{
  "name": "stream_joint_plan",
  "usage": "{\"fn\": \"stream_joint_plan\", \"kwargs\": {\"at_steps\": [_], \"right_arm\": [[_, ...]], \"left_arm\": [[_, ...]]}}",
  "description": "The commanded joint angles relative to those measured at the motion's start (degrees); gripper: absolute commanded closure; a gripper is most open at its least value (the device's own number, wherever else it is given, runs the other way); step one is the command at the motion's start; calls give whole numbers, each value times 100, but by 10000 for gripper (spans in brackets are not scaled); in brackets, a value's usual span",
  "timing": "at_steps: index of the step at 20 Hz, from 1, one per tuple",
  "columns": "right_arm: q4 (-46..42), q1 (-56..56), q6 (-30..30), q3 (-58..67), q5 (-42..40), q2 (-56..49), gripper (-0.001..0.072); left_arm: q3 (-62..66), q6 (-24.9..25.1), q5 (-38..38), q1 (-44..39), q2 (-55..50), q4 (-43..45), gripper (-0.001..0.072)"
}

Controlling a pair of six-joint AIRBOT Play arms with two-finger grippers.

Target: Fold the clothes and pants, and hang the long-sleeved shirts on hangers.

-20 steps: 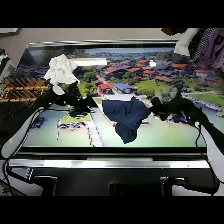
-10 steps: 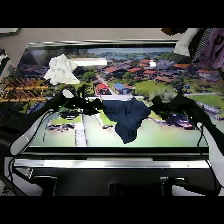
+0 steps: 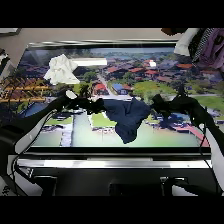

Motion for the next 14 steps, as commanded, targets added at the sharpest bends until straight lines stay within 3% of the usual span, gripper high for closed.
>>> {"fn": "stream_joint_plan", "kwargs": {"at_steps": [1,6,11,14], "right_arm": [[-4,7,-468,4,46,345,683],[-15,4,-1246,7,232,1792,684],[-402,4,-1025,457,691,3869,684],[-597,4,-684,1126,636,4695,684]], "left_arm": [[367,525,-247,138,114,-96,696],[1508,588,-966,723,831,393,698],[2518,-20,-1290,1320,2490,2144,698],[2664,-22,-1285,1563,3595,2391,696]]}}
